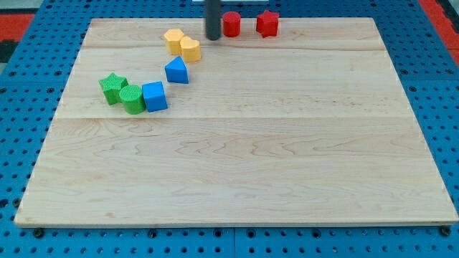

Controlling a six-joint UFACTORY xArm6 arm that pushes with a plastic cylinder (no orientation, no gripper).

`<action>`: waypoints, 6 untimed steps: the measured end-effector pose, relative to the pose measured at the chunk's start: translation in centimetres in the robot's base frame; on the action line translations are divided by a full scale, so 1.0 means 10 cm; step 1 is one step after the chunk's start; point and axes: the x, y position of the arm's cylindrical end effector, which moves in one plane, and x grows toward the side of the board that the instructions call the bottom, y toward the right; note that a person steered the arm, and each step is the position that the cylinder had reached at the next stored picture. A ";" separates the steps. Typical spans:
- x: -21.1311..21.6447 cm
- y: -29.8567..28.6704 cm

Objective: Push the yellow hexagon into the red circle

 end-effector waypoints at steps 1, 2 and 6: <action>-0.09 -0.59; -0.02 -1.18; 0.37 0.84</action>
